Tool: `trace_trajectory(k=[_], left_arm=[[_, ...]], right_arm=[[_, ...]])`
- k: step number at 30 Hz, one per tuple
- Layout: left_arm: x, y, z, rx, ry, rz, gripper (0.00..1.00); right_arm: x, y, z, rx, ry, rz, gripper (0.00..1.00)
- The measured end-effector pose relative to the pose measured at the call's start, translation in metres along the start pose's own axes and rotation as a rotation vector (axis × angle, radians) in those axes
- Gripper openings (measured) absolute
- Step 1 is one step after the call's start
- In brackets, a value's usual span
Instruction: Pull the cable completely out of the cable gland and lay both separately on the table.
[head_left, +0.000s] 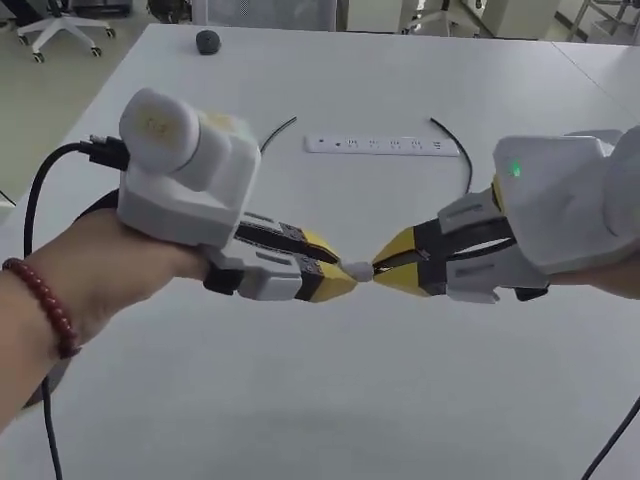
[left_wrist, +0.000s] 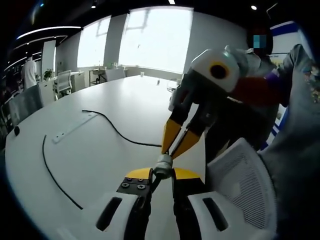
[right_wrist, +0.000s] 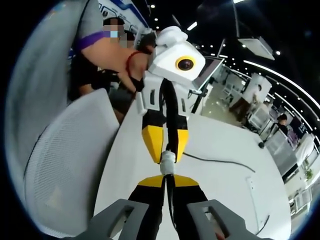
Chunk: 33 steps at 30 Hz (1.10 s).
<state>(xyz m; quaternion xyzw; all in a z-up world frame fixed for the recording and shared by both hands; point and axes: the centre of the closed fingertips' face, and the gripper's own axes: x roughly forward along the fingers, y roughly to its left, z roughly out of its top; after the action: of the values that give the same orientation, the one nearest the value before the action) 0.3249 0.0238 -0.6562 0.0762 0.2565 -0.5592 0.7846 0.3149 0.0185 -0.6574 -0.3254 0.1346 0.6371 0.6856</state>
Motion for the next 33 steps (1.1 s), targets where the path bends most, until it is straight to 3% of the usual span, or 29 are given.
trace_trajectory(k=[8, 15, 18, 31, 33], left_arm=[[0.002, -0.005, -0.005, 0.05, 0.023, -0.008, 0.15], [0.0, -0.007, -0.002, 0.082, 0.012, -0.01, 0.15], [-0.003, -0.007, -0.002, 0.092, 0.011, -0.008, 0.15], [-0.001, -0.007, -0.005, 0.161, 0.026, -0.006, 0.15], [-0.002, -0.006, -0.005, 0.168, 0.025, -0.001, 0.15]], right_arm=[[0.003, 0.008, -0.005, -0.021, 0.033, 0.029, 0.0], [0.0, 0.008, -0.006, -0.035, 0.052, 0.026, 0.0], [-0.004, 0.008, -0.015, -0.036, 0.088, 0.02, 0.0], [-0.01, 0.008, -0.038, 0.012, 0.146, -0.013, 0.0], [-0.012, 0.008, -0.051, 0.013, 0.187, -0.033, 0.0]])
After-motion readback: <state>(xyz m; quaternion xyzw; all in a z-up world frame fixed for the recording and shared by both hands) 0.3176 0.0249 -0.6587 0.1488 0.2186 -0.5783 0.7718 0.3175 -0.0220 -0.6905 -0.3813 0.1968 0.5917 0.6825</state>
